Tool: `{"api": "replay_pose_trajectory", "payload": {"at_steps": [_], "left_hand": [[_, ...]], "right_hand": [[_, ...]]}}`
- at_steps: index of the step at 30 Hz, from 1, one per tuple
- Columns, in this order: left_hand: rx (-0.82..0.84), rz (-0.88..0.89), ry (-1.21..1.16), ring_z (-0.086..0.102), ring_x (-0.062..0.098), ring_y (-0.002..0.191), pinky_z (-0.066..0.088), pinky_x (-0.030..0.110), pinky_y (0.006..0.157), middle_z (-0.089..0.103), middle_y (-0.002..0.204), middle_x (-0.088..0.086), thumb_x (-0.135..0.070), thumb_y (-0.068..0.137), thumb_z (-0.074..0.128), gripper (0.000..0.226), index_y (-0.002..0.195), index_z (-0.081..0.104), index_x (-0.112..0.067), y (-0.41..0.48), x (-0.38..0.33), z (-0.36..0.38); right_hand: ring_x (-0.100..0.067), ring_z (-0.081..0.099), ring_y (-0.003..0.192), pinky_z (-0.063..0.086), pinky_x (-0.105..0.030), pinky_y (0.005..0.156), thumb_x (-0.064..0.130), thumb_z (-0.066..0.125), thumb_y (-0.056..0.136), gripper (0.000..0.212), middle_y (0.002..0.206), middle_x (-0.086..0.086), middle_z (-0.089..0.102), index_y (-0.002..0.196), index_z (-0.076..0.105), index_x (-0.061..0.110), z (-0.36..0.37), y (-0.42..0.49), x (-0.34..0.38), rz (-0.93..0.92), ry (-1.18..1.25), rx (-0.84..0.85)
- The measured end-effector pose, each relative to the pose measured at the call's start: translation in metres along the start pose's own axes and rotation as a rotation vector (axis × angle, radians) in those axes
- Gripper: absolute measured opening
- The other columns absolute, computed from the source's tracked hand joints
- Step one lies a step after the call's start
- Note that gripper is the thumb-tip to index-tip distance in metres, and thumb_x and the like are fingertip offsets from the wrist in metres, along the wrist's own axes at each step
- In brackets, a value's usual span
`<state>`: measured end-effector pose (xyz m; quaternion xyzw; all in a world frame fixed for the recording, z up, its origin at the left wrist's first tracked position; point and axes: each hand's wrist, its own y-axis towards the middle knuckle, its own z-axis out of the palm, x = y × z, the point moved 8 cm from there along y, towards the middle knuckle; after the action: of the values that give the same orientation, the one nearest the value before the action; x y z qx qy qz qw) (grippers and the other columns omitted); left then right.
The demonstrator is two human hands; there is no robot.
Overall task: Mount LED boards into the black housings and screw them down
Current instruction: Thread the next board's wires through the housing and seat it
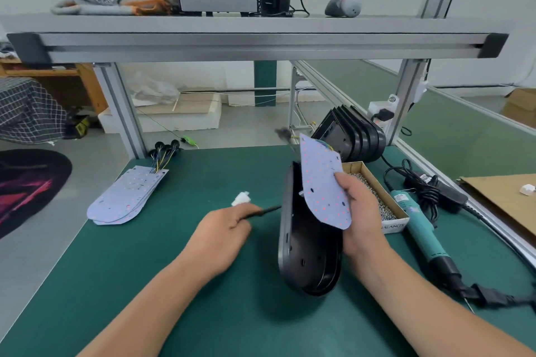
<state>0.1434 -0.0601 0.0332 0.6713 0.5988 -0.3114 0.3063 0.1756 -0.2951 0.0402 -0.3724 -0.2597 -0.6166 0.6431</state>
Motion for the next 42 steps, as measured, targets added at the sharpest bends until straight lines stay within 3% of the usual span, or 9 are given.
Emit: {"api": "replay_pose_trajectory", "payload": {"at_steps": [5,11,16,19,26,31,36,39,42], "left_hand": [[-0.140,-0.256,-0.876,0.078,0.035,0.106,0.065,0.038,0.071,0.080,0.113,0.014,0.002,0.096,0.036,0.023,0.092,0.056,-0.009,0.005,0.027,-0.006],[0.100,-0.140,-1.670,0.060,0.049,0.134,0.044,0.066,0.114,0.068,0.138,0.023,-0.008,0.082,0.048,0.006,0.078,0.051,-0.012,0.007,0.011,0.011],[0.016,-0.147,-1.420,0.071,0.033,0.095,0.058,0.053,0.091,0.064,0.093,0.012,-0.023,0.088,0.057,0.014,0.075,0.055,-0.019,0.009,0.013,0.007],[-0.166,-0.084,-0.809,0.057,0.021,0.072,0.049,0.042,0.074,0.064,0.081,0.005,-0.027,0.083,0.066,0.011,0.083,0.058,-0.018,0.006,0.011,-0.005],[0.131,0.103,-0.096,0.070,0.002,0.107,0.058,0.043,0.097,0.075,0.117,-0.021,-0.039,0.082,0.067,0.044,0.124,0.061,-0.046,-0.001,-0.010,0.025],[0.145,0.021,0.005,0.075,0.028,0.097,0.061,0.047,0.087,0.079,0.097,-0.006,-0.048,0.082,0.053,0.034,0.107,0.069,-0.032,-0.007,-0.014,0.024],[0.022,0.060,0.183,0.068,0.027,0.089,0.057,0.040,0.079,0.075,0.095,-0.004,-0.045,0.090,0.039,0.029,0.112,0.057,-0.042,-0.006,-0.015,0.012],[-0.006,0.046,0.096,0.064,0.024,0.126,0.054,0.033,0.091,0.075,0.124,-0.001,-0.023,0.102,0.047,0.023,0.104,0.064,-0.039,-0.004,-0.009,0.009],[0.028,0.032,-0.221,0.074,0.026,0.106,0.060,0.039,0.095,0.080,0.106,0.002,-0.001,0.101,0.048,0.040,0.102,0.077,-0.029,-0.004,-0.010,0.011]], "right_hand": [[-0.024,0.075,0.072,0.058,-0.028,0.063,0.023,0.060,0.098,0.030,0.090,-0.008,0.079,0.078,0.081,0.018,-0.012,0.002,0.007,-0.014,-0.037,-0.041],[-0.023,0.074,0.067,0.056,-0.026,0.053,0.021,0.060,0.100,0.017,0.088,-0.010,0.078,0.094,0.071,0.009,-0.008,0.005,-0.007,0.048,-0.154,-0.019],[-0.023,0.074,0.066,0.057,-0.027,0.055,0.018,0.058,0.100,0.035,0.085,-0.008,0.077,0.073,0.081,0.016,0.000,0.005,-0.019,0.070,-0.173,0.068],[-0.022,0.073,0.064,0.056,-0.026,0.053,0.015,0.057,0.099,0.033,0.082,-0.009,0.075,0.073,0.077,0.016,0.005,0.004,-0.024,0.077,-0.169,0.100],[-0.024,0.078,0.079,0.061,-0.030,0.063,0.021,0.055,0.100,0.033,0.099,-0.009,0.080,0.091,0.086,0.017,0.010,0.003,-0.026,0.092,-0.104,0.169],[-0.026,0.077,0.080,0.062,-0.031,0.065,0.024,0.062,0.086,0.028,0.103,-0.012,0.079,0.102,0.081,0.011,0.013,0.001,-0.024,0.090,-0.107,0.213],[-0.027,0.077,0.076,0.062,-0.032,0.062,0.024,0.062,0.080,0.032,0.100,-0.013,0.079,0.102,0.080,0.008,0.010,0.004,-0.017,0.088,-0.046,0.220],[-0.026,0.077,0.075,0.061,-0.031,0.061,0.025,0.062,0.080,0.032,0.097,-0.012,0.079,0.098,0.082,0.009,0.011,0.005,-0.023,0.102,-0.066,0.226],[-0.027,0.077,0.077,0.061,-0.032,0.062,0.026,0.063,0.079,0.031,0.098,-0.012,0.080,0.096,0.084,0.011,0.013,0.004,-0.028,0.107,-0.092,0.239]]}}
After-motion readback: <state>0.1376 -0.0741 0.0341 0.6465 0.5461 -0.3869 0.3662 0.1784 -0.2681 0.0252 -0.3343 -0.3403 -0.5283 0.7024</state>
